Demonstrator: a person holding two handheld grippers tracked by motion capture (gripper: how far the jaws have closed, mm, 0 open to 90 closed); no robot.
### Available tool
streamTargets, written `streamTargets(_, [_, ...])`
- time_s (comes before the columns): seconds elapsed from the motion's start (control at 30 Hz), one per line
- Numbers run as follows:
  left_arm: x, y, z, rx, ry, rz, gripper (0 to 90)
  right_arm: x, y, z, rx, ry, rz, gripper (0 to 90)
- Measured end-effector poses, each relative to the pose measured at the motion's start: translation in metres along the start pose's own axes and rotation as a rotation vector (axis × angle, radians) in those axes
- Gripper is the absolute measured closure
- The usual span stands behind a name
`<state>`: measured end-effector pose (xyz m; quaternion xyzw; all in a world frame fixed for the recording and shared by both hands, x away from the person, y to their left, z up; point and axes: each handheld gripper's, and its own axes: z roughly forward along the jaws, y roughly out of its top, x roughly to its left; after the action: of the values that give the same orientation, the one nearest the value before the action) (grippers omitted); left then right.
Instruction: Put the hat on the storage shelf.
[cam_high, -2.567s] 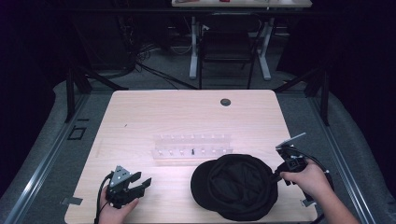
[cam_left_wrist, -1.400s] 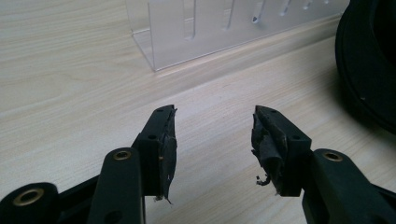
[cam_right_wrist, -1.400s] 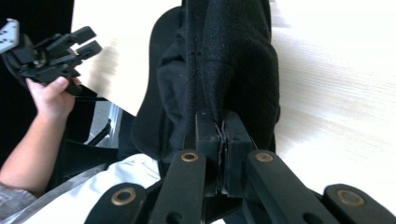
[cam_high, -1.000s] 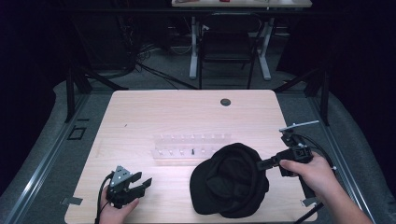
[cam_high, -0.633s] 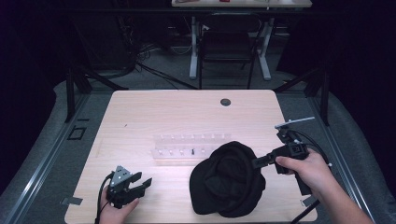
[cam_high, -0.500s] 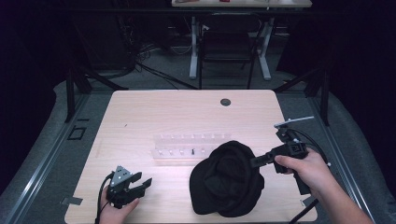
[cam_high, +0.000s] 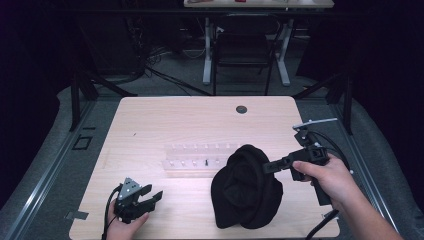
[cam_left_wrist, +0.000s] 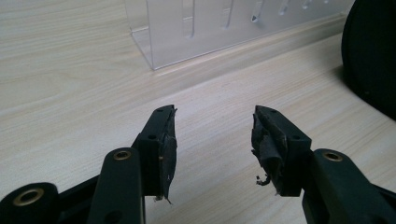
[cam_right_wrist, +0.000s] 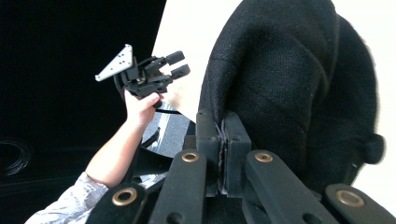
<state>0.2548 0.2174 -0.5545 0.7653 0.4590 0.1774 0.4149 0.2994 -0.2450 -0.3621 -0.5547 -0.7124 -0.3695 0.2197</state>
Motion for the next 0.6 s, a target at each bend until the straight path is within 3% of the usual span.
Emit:
streamTargets(0.2, [0.000,0.000,0.000,0.004,0.000,0.005,49.8,0.010,0.002,-0.008,-0.021,0.011,-0.026,88.5])
streamTargets(0.6, [0.000,0.000,0.000,0.006,0.001,0.008,49.9,0.018,0.007,-0.025,-0.071,0.025,-0.030,88.5])
